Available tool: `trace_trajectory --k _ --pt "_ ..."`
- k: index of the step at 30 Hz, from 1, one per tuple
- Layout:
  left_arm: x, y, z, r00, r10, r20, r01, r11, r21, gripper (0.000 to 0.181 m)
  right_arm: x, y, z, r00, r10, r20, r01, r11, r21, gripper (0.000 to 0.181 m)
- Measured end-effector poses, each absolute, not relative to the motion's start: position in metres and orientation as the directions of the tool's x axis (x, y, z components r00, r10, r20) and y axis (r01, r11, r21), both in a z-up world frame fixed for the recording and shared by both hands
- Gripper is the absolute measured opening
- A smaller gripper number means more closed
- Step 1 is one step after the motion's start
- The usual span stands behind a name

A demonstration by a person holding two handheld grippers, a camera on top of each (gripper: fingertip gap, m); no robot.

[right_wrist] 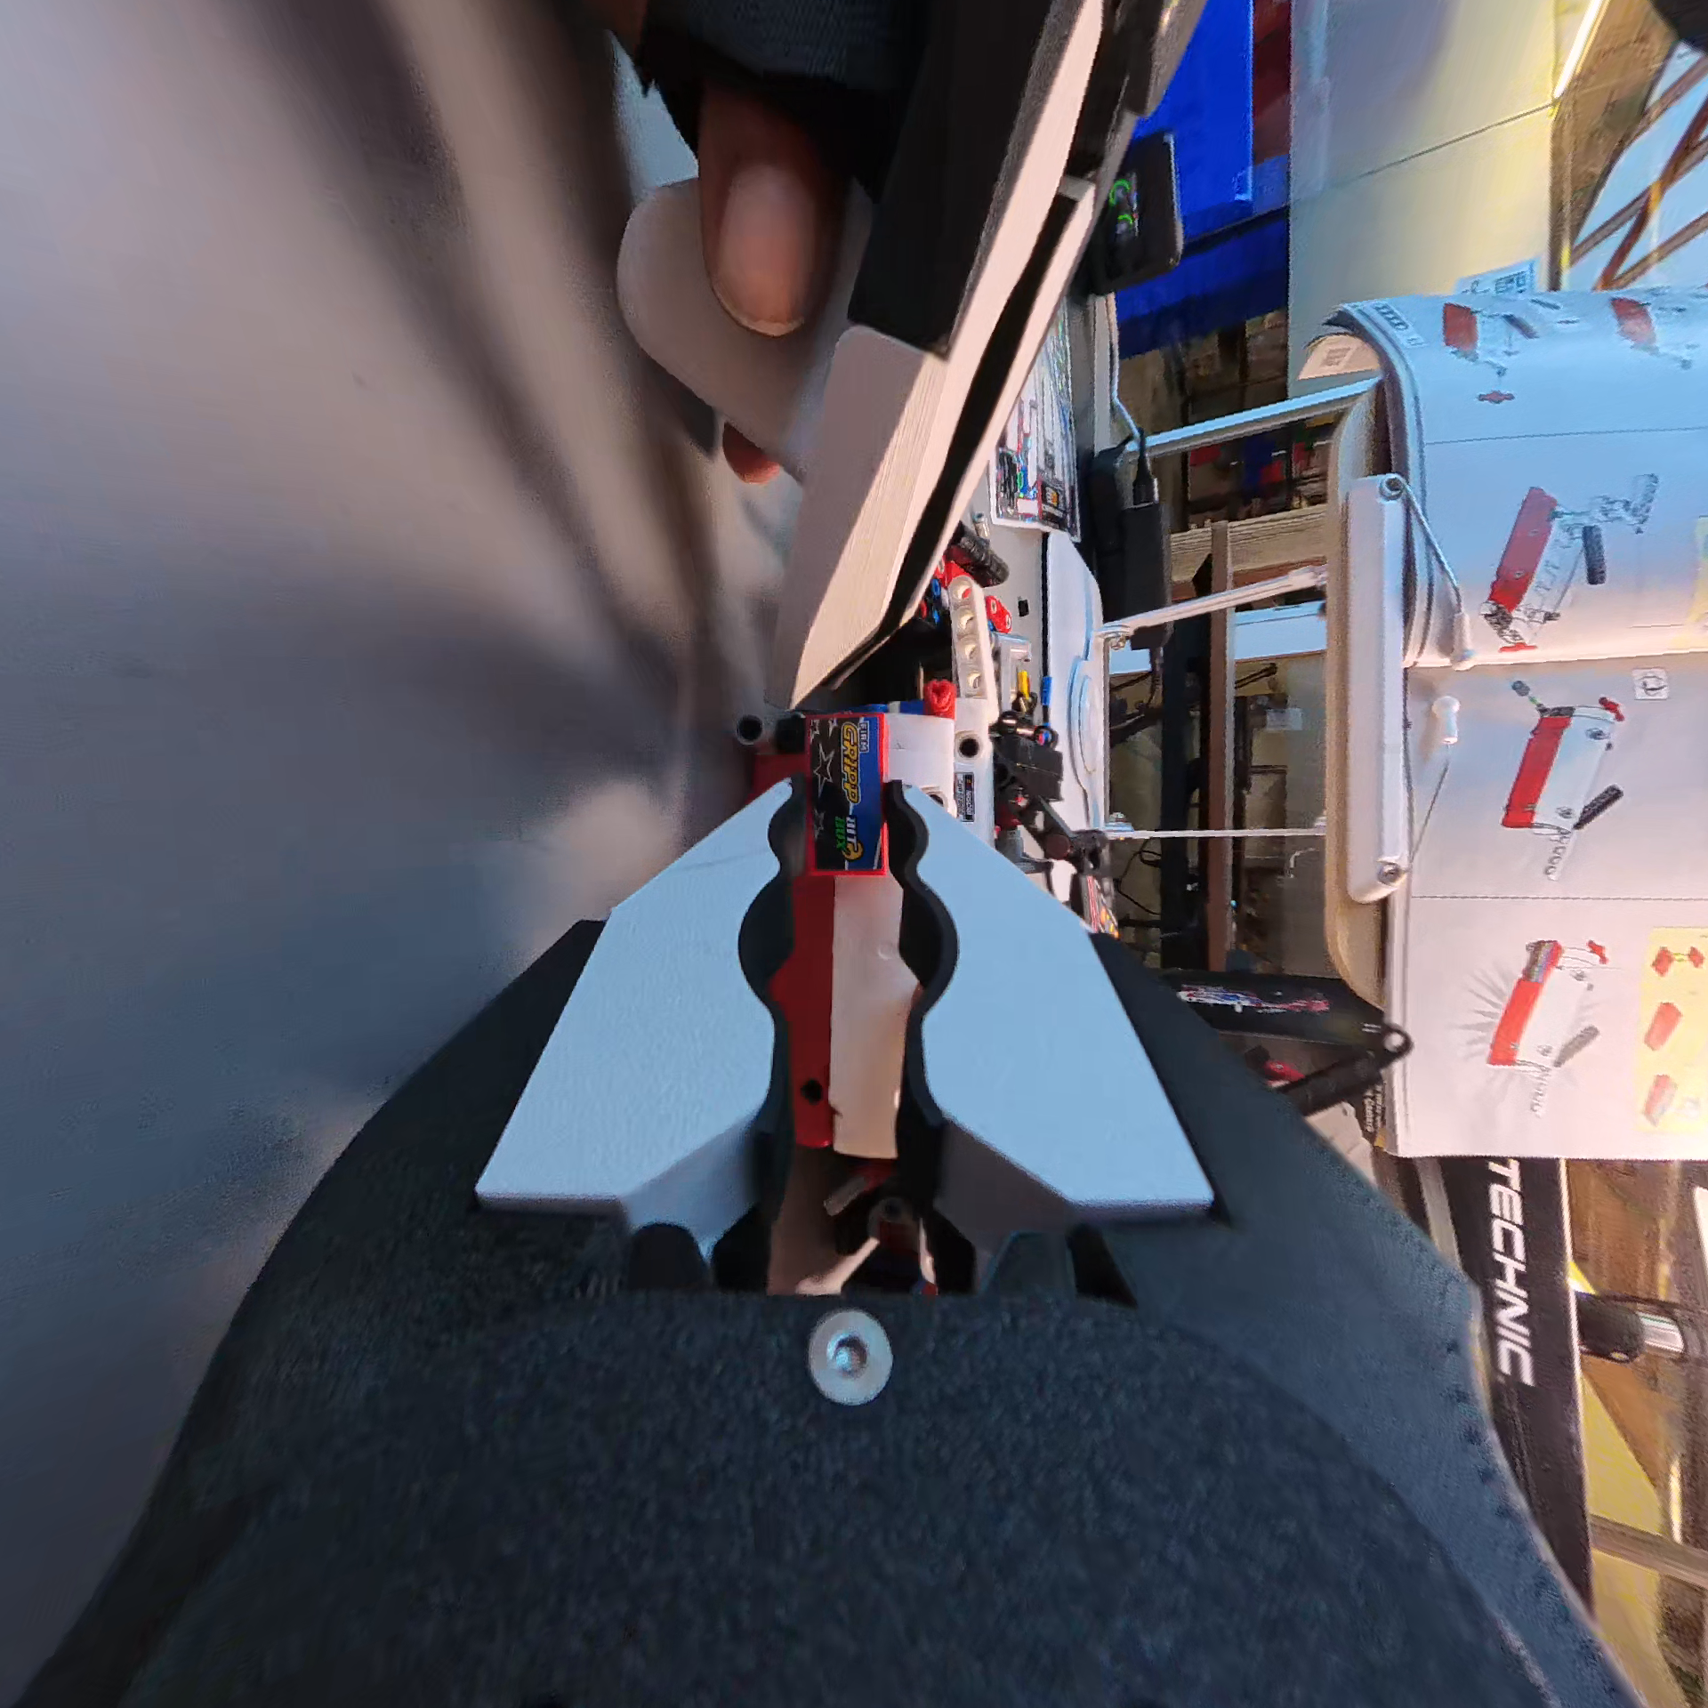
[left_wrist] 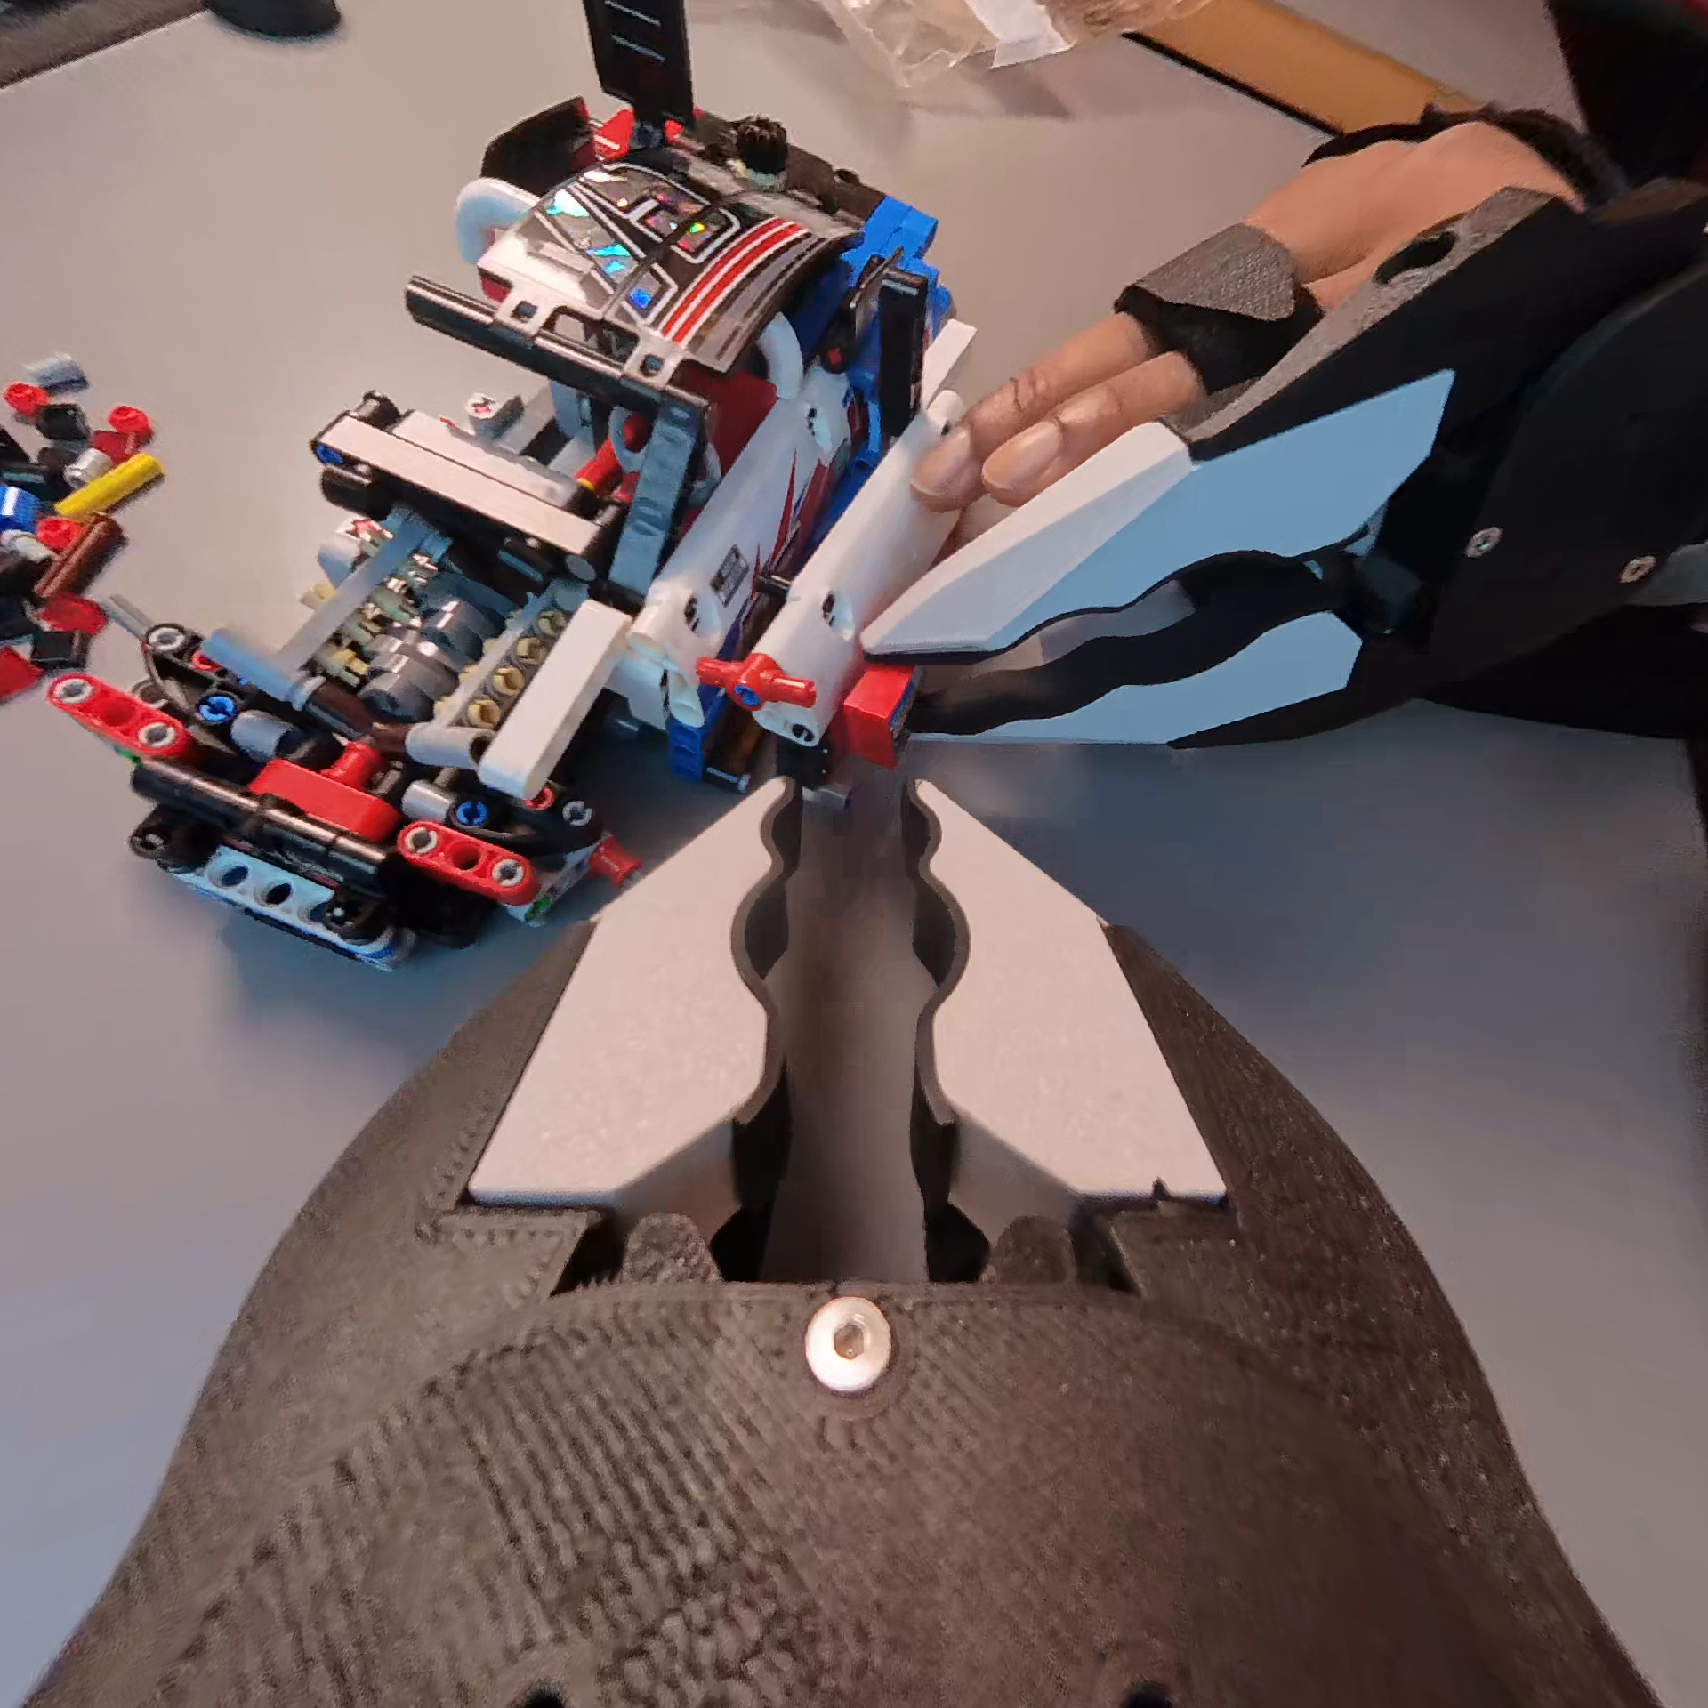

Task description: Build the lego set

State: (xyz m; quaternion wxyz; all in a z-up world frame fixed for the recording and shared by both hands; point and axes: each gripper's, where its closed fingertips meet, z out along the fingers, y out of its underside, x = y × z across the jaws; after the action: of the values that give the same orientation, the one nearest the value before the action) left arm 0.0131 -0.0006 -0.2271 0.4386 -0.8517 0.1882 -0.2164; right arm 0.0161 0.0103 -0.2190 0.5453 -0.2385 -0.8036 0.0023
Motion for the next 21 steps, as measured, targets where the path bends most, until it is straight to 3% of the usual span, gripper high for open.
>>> trace_trajectory --k 9,21 --pt "0.014 0.011 -0.232 0.85 -0.504 0.154 -0.176 -0.547 -0.818 0.031 0.012 0.01 -0.226 -0.281 0.269 0.921 0.371 0.916 -0.154 0.014" --pt "0.013 0.016 -0.237 0.83 -0.546 0.11 -0.249 -0.54 -0.804 0.015 0.01 0.014 -0.232 -0.284 0.269 0.92 0.393 0.908 -0.144 0.015"
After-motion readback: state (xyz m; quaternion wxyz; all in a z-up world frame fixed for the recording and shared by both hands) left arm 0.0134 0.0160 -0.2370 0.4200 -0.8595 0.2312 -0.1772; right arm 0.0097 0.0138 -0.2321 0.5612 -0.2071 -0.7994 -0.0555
